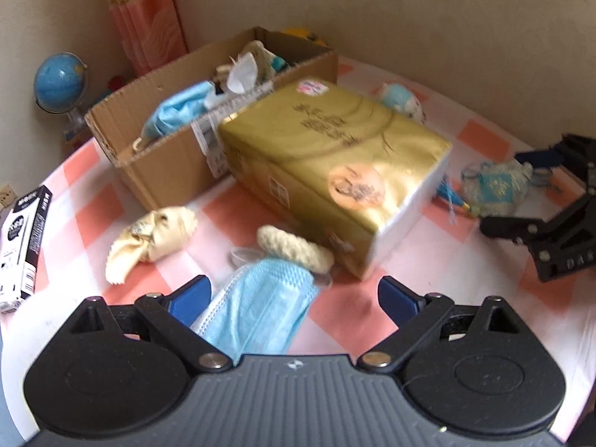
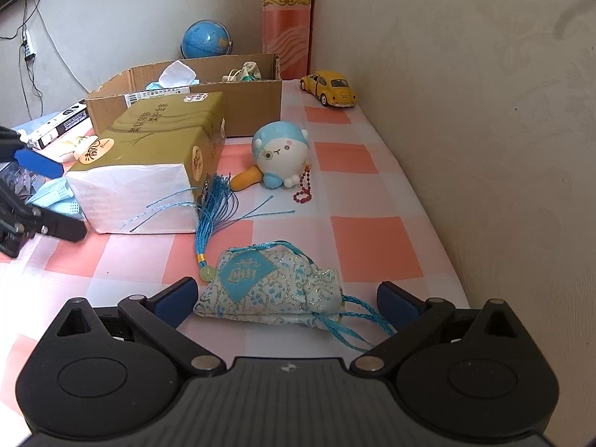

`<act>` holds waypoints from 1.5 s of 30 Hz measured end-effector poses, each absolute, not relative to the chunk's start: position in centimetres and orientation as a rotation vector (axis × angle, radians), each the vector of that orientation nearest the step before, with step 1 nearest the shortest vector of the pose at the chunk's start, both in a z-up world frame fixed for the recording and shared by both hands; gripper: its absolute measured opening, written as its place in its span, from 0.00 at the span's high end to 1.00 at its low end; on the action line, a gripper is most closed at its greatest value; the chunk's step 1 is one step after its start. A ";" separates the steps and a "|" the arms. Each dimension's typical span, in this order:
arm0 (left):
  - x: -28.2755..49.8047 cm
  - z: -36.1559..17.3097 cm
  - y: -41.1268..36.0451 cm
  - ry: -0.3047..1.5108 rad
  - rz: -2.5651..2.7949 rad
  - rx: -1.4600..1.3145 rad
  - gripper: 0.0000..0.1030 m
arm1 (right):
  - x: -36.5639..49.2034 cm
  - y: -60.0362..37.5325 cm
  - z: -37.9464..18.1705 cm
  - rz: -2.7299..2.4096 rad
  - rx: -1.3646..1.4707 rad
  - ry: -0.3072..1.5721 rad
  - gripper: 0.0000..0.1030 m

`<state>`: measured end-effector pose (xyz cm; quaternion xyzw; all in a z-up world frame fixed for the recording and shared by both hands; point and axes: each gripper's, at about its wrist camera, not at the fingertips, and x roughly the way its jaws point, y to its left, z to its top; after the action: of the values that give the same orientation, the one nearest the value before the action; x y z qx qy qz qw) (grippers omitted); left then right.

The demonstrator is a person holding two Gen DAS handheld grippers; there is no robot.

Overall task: Organize soft objects
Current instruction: 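Close the left tool on the blue face mask and lift it, then lower the right tool over the blue floral pouch and close on it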

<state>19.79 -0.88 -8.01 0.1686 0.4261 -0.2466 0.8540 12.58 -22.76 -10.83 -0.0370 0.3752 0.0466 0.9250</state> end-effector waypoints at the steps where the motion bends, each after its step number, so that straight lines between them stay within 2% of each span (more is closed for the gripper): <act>1: 19.5 -8.0 -0.8 0.907 -0.525 0.351 0.07 | 12.6 -22.8 -10.8 0.096 -0.076 0.769 0.00; 6: 17.2 -7.4 -0.8 0.967 -0.632 0.337 0.06 | 12.5 -22.8 -10.9 0.098 -0.076 0.762 0.00; 10: 16.5 -7.6 -1.0 0.939 -0.591 0.387 0.07 | 12.4 -22.8 -10.9 0.097 -0.076 0.757 0.00; 15: 17.7 -8.5 -0.2 0.972 -0.533 0.337 0.12 | 12.3 -22.8 -10.9 0.100 -0.077 0.755 0.00; 18: 17.5 -8.3 0.1 0.973 -0.534 0.300 0.27 | 12.2 -22.8 -10.9 0.103 -0.078 0.752 0.00; 19: 17.2 -8.1 0.1 0.971 -0.545 0.297 0.38 | 12.2 -22.8 -10.9 0.107 -0.080 0.753 0.00; 20: 16.9 -8.0 0.1 0.974 -0.560 0.289 0.40 | 12.1 -22.7 -10.9 0.114 -0.083 0.753 0.00; 45: 15.1 -8.1 -0.4 0.937 -0.596 0.274 0.35 | 12.7 -21.0 -10.3 0.320 -0.181 0.839 0.00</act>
<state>15.14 -0.44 -8.06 0.1295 0.4432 -0.2821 0.8410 12.73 -20.98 -10.28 -0.0872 0.4050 0.1543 0.8970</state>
